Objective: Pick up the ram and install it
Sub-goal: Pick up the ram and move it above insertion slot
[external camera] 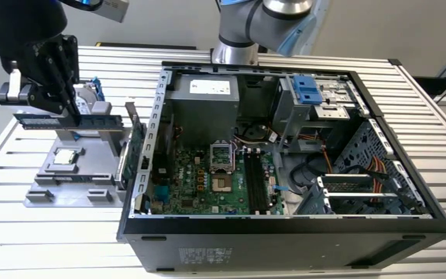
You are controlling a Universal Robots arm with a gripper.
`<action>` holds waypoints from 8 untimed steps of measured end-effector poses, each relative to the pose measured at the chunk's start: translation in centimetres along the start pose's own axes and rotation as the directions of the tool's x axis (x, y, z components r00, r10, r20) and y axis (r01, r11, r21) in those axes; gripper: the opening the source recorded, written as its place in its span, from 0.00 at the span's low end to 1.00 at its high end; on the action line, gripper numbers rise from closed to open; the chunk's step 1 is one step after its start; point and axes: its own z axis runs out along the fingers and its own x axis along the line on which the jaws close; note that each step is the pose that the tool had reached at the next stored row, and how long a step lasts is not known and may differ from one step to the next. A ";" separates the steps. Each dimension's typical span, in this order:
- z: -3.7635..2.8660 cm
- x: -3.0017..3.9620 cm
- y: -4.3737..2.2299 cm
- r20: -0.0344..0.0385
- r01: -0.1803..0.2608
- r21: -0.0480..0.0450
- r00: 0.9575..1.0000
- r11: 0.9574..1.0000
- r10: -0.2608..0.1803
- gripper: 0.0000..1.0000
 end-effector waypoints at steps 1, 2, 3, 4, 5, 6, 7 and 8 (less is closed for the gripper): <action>0.00 0.00 -0.05 0.000 0.000 0.000 1.000 1.000 0.000 0.00; 0.00 0.00 -0.09 0.000 0.000 0.000 1.000 1.000 0.000 0.00; -0.01 0.00 -0.14 0.000 0.000 0.000 1.000 1.000 0.000 0.00; -0.01 0.00 -0.18 0.000 0.000 0.000 1.000 1.000 0.000 0.00; 0.00 0.00 -0.23 0.000 0.000 0.000 1.000 1.000 0.000 0.00; 0.00 0.00 -0.28 0.000 0.000 0.000 1.000 1.000 0.000 0.00; 0.00 0.00 -0.32 0.000 0.000 0.000 1.000 1.000 0.000 0.00; 0.00 0.00 -0.36 0.000 0.000 0.000 1.000 1.000 0.000 0.00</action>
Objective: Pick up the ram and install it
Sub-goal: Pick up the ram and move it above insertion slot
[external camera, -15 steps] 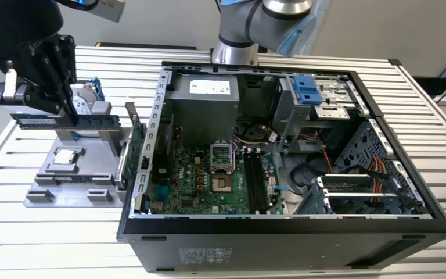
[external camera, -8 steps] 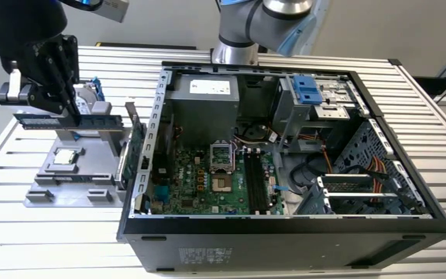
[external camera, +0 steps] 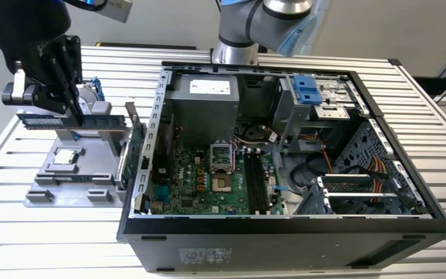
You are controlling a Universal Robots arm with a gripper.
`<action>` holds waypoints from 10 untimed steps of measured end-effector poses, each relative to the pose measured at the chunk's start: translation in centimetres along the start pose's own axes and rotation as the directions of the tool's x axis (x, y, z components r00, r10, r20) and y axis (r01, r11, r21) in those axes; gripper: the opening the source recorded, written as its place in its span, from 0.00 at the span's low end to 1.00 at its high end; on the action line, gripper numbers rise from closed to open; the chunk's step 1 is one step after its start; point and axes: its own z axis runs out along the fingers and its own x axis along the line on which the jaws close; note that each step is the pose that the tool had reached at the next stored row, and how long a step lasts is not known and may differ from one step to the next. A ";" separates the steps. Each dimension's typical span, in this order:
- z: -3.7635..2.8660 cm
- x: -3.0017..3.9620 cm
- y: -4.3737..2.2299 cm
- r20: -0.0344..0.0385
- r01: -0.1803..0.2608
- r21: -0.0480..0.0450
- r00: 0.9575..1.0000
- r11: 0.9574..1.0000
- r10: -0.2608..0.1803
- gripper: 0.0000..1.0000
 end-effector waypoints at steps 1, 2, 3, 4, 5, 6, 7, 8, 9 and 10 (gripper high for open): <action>-0.01 0.00 -0.09 0.000 0.000 0.000 1.000 1.000 0.000 0.00; 0.00 0.00 -0.13 0.000 0.000 0.000 1.000 1.000 0.000 0.00; 0.00 0.00 -0.18 0.000 0.000 0.000 1.000 1.000 0.000 0.00; 0.00 0.00 -0.22 0.000 0.000 0.000 1.000 1.000 0.000 0.00; -0.01 0.00 -0.27 0.000 0.000 0.000 1.000 1.000 0.000 0.00; 0.00 0.00 -0.31 0.000 0.000 0.000 1.000 1.000 0.000 0.00; 0.00 0.00 -0.36 0.000 0.000 0.000 1.000 1.000 0.000 0.00; -0.01 0.00 -0.41 0.000 0.000 0.000 1.000 1.000 0.000 0.00; -0.01 0.00 -0.45 0.000 0.000 0.000 1.000 1.000 0.000 0.00; -0.01 0.00 -0.49 0.000 0.000 0.000 1.000 1.000 0.000 0.00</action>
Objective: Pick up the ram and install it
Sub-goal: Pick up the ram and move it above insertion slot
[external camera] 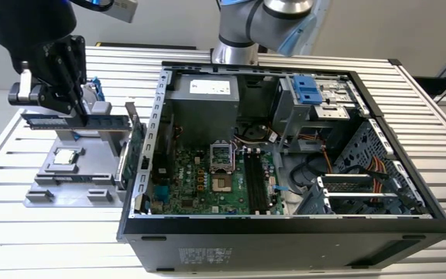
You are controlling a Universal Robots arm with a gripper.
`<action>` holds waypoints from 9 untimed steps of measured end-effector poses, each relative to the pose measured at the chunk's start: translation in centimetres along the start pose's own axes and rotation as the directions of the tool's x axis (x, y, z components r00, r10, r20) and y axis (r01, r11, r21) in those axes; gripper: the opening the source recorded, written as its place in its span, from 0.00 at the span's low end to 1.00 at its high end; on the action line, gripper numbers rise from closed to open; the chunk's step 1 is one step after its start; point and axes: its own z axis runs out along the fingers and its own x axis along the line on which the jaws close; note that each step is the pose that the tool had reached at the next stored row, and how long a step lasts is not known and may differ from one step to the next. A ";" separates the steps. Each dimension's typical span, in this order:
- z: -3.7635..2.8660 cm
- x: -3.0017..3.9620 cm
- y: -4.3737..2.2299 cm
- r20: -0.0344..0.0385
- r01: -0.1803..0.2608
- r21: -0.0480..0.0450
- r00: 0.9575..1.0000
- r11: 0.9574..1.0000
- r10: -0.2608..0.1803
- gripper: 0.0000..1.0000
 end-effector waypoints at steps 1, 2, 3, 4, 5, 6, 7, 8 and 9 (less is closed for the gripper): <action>0.00 0.00 -0.05 0.000 0.000 0.000 1.000 1.000 0.000 0.00; 0.00 0.00 -0.09 0.000 0.000 0.000 1.000 1.000 0.000 0.00; 0.00 0.00 -0.14 0.000 0.000 0.000 1.000 1.000 0.000 0.00; 0.00 0.00 -0.19 0.000 0.000 0.000 1.000 1.000 0.000 0.00; 0.00 0.00 -0.23 0.000 0.000 0.000 1.000 1.000 0.000 0.00; 0.00 0.00 -0.28 0.000 0.000 0.000 1.000 1.000 0.000 0.00; 0.00 0.00 -0.33 0.000 0.000 0.000 1.000 1.000 0.000 0.00; 0.00 0.00 -0.37 0.000 0.000 0.000 1.000 1.000 0.000 0.00; 0.00 0.00 -0.43 0.000 0.000 0.000 1.000 1.000 0.000 0.00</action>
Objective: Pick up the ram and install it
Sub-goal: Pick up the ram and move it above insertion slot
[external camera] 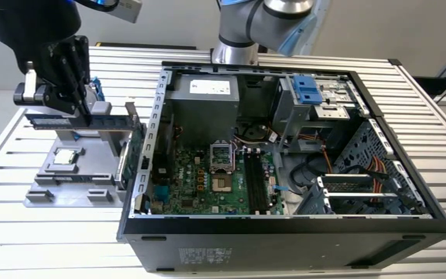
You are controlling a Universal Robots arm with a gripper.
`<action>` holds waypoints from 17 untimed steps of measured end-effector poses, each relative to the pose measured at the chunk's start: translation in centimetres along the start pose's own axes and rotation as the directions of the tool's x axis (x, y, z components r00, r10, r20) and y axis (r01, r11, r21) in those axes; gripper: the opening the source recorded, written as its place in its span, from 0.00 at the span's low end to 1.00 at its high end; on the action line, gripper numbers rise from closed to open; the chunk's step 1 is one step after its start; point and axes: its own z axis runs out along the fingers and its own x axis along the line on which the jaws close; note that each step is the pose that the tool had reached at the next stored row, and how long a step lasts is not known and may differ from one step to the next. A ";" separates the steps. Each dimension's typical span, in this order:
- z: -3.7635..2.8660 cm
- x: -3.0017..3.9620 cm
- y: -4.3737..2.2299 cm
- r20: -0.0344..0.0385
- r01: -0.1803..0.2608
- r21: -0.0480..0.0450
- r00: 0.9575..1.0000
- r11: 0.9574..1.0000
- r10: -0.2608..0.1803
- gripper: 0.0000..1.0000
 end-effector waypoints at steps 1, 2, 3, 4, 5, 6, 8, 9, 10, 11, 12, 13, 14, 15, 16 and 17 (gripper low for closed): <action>0.00 0.00 -0.05 0.000 0.000 0.000 1.000 1.000 0.000 0.00; 0.00 0.00 -0.12 0.000 0.000 0.000 1.000 1.000 0.000 0.00; 0.00 0.00 -0.20 0.000 0.000 0.000 1.000 1.000 0.000 0.00; 0.00 0.00 -0.30 0.000 0.000 0.000 1.000 1.000 0.000 0.00; 0.00 0.00 -0.42 0.000 0.000 0.000 1.000 1.000 0.000 0.00; -0.01 0.00 -0.53 0.000 0.000 0.000 1.000 1.000 0.000 0.00; -0.01 -0.01 -0.79 0.000 0.000 0.000 1.000 1.000 0.000 0.00; -0.01 -0.01 -0.92 0.000 0.000 0.000 1.000 1.000 0.000 0.00; -0.01 -0.01 -1.05 0.000 0.000 0.000 1.000 1.000 0.000 0.00; -0.01 -0.01 -1.18 0.000 0.000 0.000 1.000 1.000 0.000 0.00; -0.01 -0.01 -1.32 0.000 0.000 0.000 1.000 1.000 0.000 0.00; -0.01 -0.01 -1.45 0.000 0.000 0.000 1.000 1.000 0.000 0.00; -0.01 -0.01 -1.56 0.000 0.000 0.000 1.000 1.000 0.000 0.00; -0.01 -0.01 -1.67 0.000 0.000 0.000 1.000 1.000 0.000 0.00; -0.01 -0.01 -1.78 0.000 0.000 0.000 1.000 1.000 0.000 0.00; -0.01 -0.01 -1.89 0.000 0.000 0.000 1.000 1.000 0.000 0.00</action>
